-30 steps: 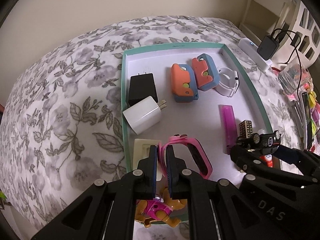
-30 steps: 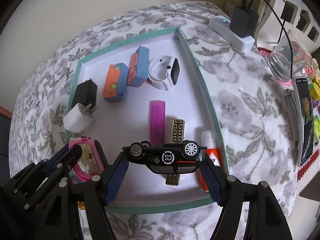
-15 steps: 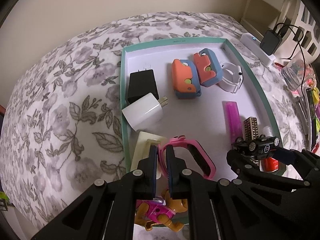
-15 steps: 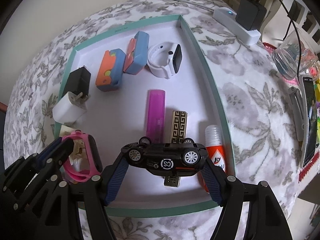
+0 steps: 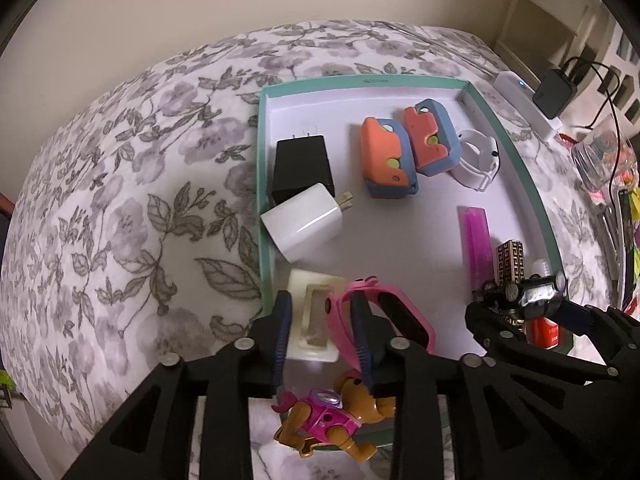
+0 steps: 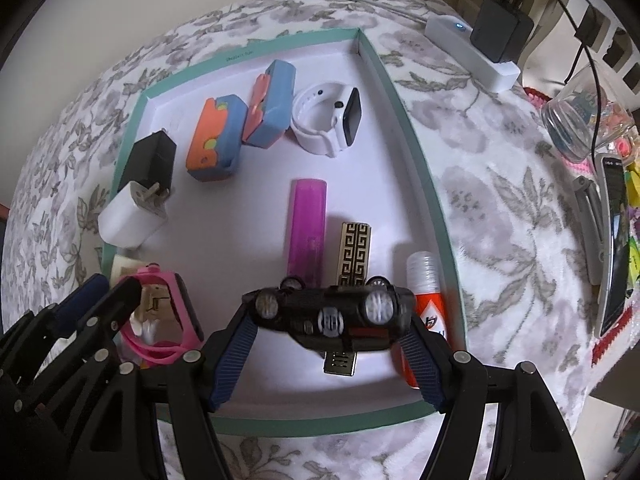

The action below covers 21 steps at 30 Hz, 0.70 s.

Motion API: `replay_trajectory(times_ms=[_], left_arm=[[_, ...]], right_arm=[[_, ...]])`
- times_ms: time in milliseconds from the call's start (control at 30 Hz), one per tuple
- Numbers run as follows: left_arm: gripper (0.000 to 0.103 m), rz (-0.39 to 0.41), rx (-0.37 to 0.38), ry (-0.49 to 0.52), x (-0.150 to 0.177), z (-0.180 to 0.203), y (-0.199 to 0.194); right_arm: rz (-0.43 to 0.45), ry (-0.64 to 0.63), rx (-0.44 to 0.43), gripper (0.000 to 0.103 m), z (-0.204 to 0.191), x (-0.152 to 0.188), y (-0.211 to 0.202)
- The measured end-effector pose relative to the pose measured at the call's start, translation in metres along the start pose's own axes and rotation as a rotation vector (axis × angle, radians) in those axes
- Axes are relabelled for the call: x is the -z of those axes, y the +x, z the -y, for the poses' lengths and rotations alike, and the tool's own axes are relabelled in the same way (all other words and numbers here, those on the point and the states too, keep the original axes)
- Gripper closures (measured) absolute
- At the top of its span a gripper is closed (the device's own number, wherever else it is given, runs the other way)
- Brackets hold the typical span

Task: Organize rigid objects
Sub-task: 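Lower the pink band and toy car into the tray while both tools open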

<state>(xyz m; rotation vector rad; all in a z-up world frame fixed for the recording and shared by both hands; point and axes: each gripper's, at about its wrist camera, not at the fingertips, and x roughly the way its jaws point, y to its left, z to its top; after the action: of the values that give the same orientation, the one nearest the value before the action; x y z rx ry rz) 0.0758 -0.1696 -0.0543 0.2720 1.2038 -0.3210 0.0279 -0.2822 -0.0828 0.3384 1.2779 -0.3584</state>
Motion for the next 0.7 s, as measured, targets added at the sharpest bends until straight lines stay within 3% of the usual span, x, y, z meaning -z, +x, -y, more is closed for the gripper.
replay_trajectory(times_ms=[467,700], left_arm=[[0.047,0.038,0.024,-0.045,-0.008,-0.012,-0.025],[0.039,0.057,-0.024,-0.066,-0.01,-0.021,-0.037]], right_arm=[[0.079,0.005,-0.003,0.028,0.006,-0.005,-0.029],[0.134,-0.011,-0.009,0.028,-0.002,-0.004,-0.047]])
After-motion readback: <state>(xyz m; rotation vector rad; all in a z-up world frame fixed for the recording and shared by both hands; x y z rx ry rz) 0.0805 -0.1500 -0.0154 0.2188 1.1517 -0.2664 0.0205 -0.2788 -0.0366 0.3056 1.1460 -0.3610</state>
